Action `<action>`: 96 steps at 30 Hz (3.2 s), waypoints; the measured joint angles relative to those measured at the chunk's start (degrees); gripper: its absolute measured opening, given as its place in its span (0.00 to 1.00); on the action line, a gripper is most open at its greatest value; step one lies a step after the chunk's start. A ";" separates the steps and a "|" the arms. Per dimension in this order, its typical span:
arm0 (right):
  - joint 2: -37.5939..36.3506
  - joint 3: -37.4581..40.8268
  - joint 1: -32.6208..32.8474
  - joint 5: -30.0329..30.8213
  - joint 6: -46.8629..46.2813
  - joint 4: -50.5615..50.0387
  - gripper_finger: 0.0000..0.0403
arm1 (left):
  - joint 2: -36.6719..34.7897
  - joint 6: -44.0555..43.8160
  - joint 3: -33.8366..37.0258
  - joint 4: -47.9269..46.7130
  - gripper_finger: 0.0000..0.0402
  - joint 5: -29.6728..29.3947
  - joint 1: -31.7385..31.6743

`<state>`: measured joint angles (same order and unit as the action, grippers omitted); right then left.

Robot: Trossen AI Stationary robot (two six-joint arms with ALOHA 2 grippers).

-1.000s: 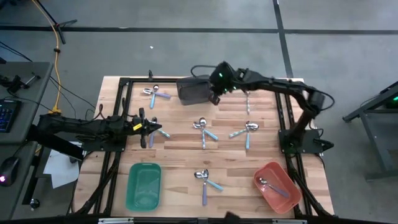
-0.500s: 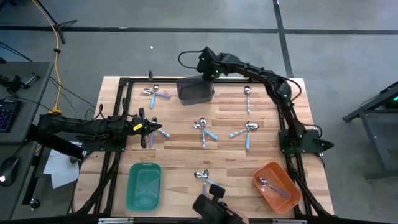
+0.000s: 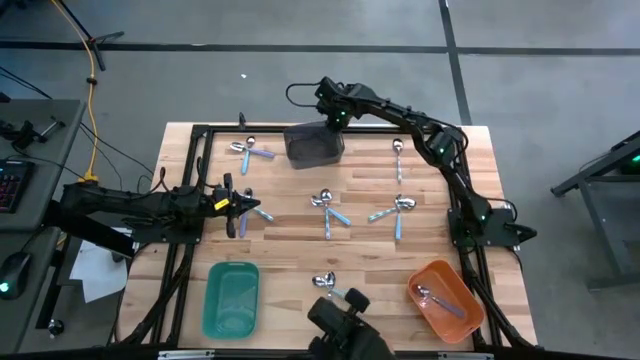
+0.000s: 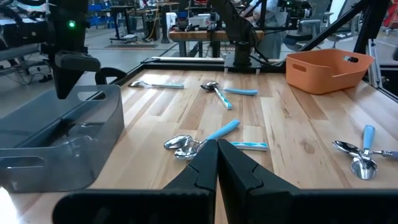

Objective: Sort silverware by color (type)
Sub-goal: Adjust the black bin, then put the blue spoon into the black bin

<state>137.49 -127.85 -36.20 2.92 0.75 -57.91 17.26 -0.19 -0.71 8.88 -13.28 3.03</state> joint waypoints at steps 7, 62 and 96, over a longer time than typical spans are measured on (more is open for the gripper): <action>0.00 0.00 -1.71 4.00 -8.29 -3.08 0.00 | 0.00 -0.02 0.00 -0.04 0.01 0.00 0.00; -11.05 16.61 13.35 -0.82 17.06 9.48 0.00 | 0.00 2.38 0.00 -4.46 0.01 0.02 0.02; -33.53 81.13 26.61 -4.87 6.87 104.76 0.00 | 2.79 6.99 -0.04 -1.64 0.00 2.20 -0.04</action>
<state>103.96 -46.72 -9.58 -1.96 7.61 46.85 20.04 6.81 -0.75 7.25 -11.08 2.98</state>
